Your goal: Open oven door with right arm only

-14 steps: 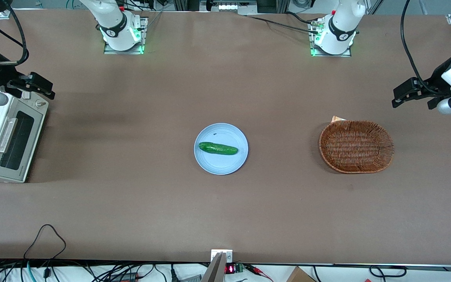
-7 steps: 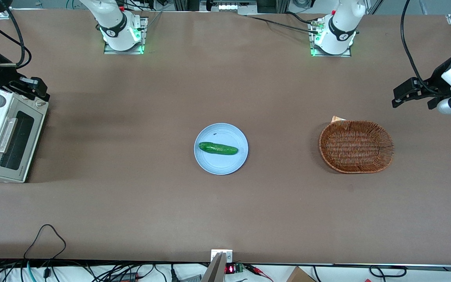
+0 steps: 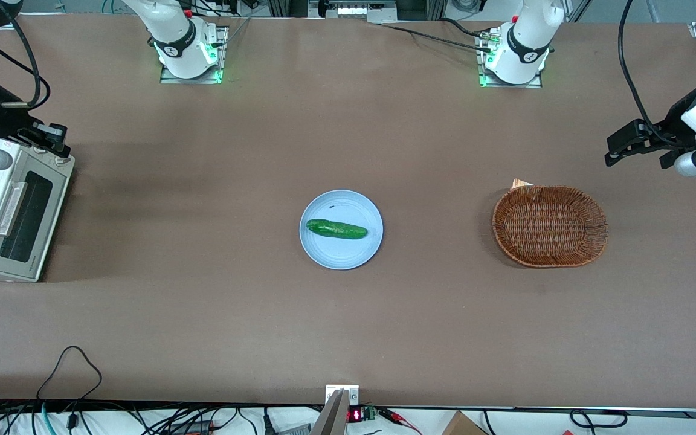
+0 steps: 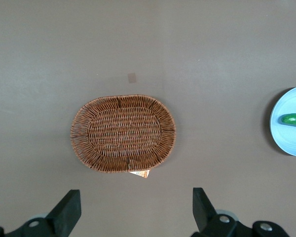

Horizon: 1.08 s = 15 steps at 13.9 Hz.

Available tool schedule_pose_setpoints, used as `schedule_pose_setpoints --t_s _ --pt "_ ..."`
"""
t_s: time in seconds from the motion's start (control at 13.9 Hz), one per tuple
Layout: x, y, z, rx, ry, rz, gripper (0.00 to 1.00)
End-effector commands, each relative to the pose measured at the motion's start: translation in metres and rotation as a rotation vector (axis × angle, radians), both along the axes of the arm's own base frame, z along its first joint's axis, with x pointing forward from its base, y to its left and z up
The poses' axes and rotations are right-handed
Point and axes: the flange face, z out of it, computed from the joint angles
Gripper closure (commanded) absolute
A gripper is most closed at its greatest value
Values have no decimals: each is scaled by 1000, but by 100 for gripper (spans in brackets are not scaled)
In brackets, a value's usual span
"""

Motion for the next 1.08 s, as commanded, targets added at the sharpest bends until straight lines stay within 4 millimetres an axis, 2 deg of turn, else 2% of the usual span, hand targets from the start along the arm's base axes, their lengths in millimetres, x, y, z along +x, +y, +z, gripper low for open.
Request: schedule_pose_setpoints --t_s 0.0,0.36,0.72,1.01 --pt "6 -5 -8 -32 7 -13 100" --pt "26 -29 -54 -234 63 -29 100" --pt "45 -59 -131 -442 86 -33 100" --pt "49 -86 -159 -529 78 -38 100"
